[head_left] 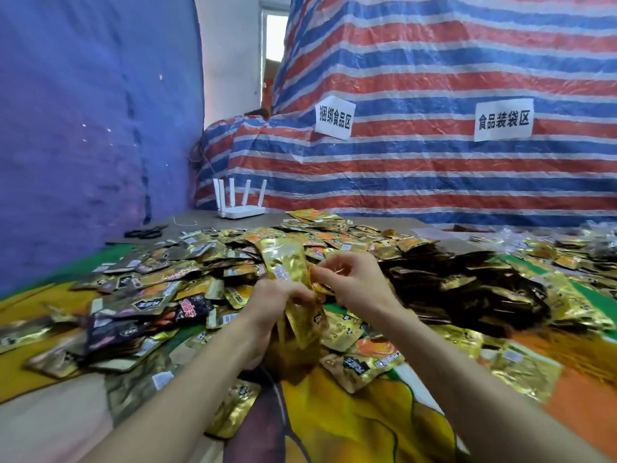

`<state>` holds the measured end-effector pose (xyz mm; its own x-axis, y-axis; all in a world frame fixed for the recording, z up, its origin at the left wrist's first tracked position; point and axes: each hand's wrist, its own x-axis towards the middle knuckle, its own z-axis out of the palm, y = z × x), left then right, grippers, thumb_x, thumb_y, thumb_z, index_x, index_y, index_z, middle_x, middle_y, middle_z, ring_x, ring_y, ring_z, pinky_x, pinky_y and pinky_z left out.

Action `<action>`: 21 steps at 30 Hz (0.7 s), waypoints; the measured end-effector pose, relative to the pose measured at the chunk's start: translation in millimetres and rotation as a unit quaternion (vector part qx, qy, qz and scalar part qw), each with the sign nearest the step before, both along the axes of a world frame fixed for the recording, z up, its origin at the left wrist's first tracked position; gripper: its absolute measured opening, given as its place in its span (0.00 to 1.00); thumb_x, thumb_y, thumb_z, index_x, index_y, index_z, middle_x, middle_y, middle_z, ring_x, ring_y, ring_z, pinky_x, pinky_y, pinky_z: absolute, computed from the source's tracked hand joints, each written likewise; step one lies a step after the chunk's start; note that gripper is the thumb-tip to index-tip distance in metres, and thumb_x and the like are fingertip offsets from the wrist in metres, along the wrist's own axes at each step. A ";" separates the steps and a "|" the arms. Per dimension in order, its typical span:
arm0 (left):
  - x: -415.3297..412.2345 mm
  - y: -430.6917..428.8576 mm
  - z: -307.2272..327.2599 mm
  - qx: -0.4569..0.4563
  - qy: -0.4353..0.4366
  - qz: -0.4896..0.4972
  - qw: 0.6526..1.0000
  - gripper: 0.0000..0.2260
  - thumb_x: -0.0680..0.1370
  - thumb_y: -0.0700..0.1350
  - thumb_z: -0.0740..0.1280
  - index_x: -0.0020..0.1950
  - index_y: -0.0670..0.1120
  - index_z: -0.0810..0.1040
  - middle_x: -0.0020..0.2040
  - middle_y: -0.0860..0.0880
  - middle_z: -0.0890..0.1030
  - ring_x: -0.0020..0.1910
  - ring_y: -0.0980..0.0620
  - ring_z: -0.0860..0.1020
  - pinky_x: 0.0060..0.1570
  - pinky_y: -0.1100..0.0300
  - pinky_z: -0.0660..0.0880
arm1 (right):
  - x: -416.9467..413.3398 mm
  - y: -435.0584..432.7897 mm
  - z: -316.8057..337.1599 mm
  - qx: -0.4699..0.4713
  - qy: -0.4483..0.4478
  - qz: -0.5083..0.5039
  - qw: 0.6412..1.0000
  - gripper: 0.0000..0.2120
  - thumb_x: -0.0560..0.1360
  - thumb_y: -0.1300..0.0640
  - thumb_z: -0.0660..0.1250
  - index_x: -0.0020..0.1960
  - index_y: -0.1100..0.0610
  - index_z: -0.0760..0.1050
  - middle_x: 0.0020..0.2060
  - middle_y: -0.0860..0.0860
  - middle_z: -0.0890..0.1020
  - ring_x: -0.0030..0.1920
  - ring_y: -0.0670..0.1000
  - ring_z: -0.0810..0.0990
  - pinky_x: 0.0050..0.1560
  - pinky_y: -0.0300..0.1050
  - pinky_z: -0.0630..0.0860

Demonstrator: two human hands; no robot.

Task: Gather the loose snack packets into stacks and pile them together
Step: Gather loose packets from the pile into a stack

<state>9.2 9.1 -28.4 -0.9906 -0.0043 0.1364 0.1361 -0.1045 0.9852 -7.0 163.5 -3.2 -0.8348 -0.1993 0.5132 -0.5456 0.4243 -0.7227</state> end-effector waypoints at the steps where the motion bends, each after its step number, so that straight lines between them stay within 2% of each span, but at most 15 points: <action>1: -2.9 -1.6 -1.1 -0.007 0.010 0.019 1.000 0.09 0.71 0.31 0.69 0.36 0.42 0.86 0.37 0.43 0.85 0.34 0.51 0.83 0.35 0.61 0.77 | -3.7 -2.4 -5.1 -0.027 0.012 -0.014 0.999 0.06 0.77 0.55 0.73 0.42 0.54 0.84 0.35 0.47 0.83 0.34 0.39 0.79 0.31 0.33 0.73; 3: -5.0 -5.0 -0.9 -0.001 0.021 0.023 0.999 0.09 0.71 0.29 0.68 0.38 0.40 0.85 0.34 0.47 0.85 0.30 0.55 0.82 0.31 0.65 0.76 | -10.6 -1.8 -15.2 -0.071 -0.002 -0.013 0.997 0.06 0.77 0.56 0.73 0.41 0.52 0.84 0.35 0.46 0.83 0.34 0.38 0.79 0.33 0.35 0.73; 4: -5.6 -6.6 0.0 0.004 0.020 0.008 1.000 0.09 0.71 0.29 0.68 0.44 0.39 0.85 0.36 0.47 0.86 0.33 0.54 0.83 0.35 0.64 0.78 | -12.5 -0.3 -19.2 -0.088 -0.027 -0.001 0.996 0.06 0.77 0.57 0.73 0.41 0.52 0.84 0.33 0.45 0.83 0.33 0.39 0.79 0.32 0.34 0.73; 6: -6.7 -10.2 0.9 0.029 0.016 -0.027 0.999 0.15 0.68 0.33 0.70 0.54 0.40 0.85 0.45 0.44 0.86 0.46 0.46 0.84 0.53 0.51 0.79 | -15.6 4.1 -23.9 -0.129 -0.099 0.030 0.986 0.06 0.77 0.58 0.72 0.42 0.54 0.84 0.28 0.44 0.81 0.30 0.41 0.77 0.31 0.35 0.73; 7: -6.8 -11.9 1.5 0.047 0.010 -0.041 0.998 0.19 0.65 0.35 0.71 0.55 0.41 0.85 0.49 0.42 0.85 0.50 0.43 0.83 0.60 0.46 0.77 | -16.9 6.7 -25.1 -0.153 -0.138 0.047 0.978 0.05 0.78 0.58 0.72 0.43 0.56 0.84 0.27 0.45 0.80 0.30 0.43 0.76 0.31 0.36 0.73; 8: -7.2 -13.6 1.5 0.069 0.003 -0.055 0.996 0.21 0.62 0.37 0.72 0.55 0.42 0.85 0.50 0.40 0.85 0.51 0.41 0.83 0.63 0.43 0.75 | -18.1 9.5 -25.3 -0.175 -0.172 0.066 0.967 0.05 0.78 0.59 0.72 0.45 0.59 0.84 0.27 0.46 0.79 0.30 0.44 0.76 0.32 0.37 0.73; 10: -11.0 -16.2 0.6 0.113 -0.015 -0.082 0.990 0.20 0.63 0.36 0.71 0.54 0.41 0.85 0.51 0.38 0.84 0.49 0.41 0.83 0.58 0.43 0.78 | -19.1 15.7 -24.4 -0.214 -0.224 0.110 0.944 0.06 0.78 0.60 0.71 0.47 0.63 0.82 0.29 0.49 0.78 0.31 0.45 0.75 0.32 0.36 0.73; 12: -12.3 -17.5 0.8 0.139 -0.028 -0.098 0.985 0.19 0.65 0.35 0.68 0.55 0.40 0.84 0.50 0.39 0.83 0.45 0.42 0.84 0.51 0.46 0.81 | -18.7 21.8 -22.8 -0.248 -0.259 0.164 0.919 0.07 0.76 0.58 0.71 0.48 0.63 0.80 0.33 0.50 0.79 0.34 0.46 0.76 0.34 0.37 0.73; 15: -11.7 -18.1 -1.6 0.141 -0.029 -0.111 0.983 0.20 0.66 0.34 0.67 0.58 0.40 0.83 0.48 0.42 0.83 0.45 0.43 0.83 0.59 0.42 0.77 | -16.8 28.8 -19.8 -0.273 -0.291 0.240 0.885 0.06 0.74 0.55 0.71 0.44 0.59 0.81 0.38 0.51 0.81 0.38 0.48 0.77 0.38 0.38 0.73; 19: -7.9 -15.1 -3.1 0.161 -0.075 -0.175 0.968 0.20 0.66 0.32 0.66 0.58 0.40 0.80 0.45 0.44 0.82 0.44 0.44 0.82 0.51 0.46 0.79 | -13.5 31.2 -17.2 -0.248 -0.311 0.315 0.862 0.11 0.74 0.55 0.65 0.40 0.57 0.84 0.43 0.53 0.85 0.43 0.49 0.81 0.45 0.43 0.69; 21: -7.1 -15.0 -3.5 0.178 -0.074 -0.209 0.959 0.21 0.65 0.31 0.67 0.57 0.40 0.81 0.45 0.45 0.81 0.45 0.44 0.81 0.51 0.46 0.78 | -13.4 31.4 -16.6 -0.270 -0.315 0.311 0.855 0.08 0.73 0.55 0.67 0.39 0.56 0.82 0.39 0.52 0.82 0.40 0.49 0.79 0.43 0.44 0.67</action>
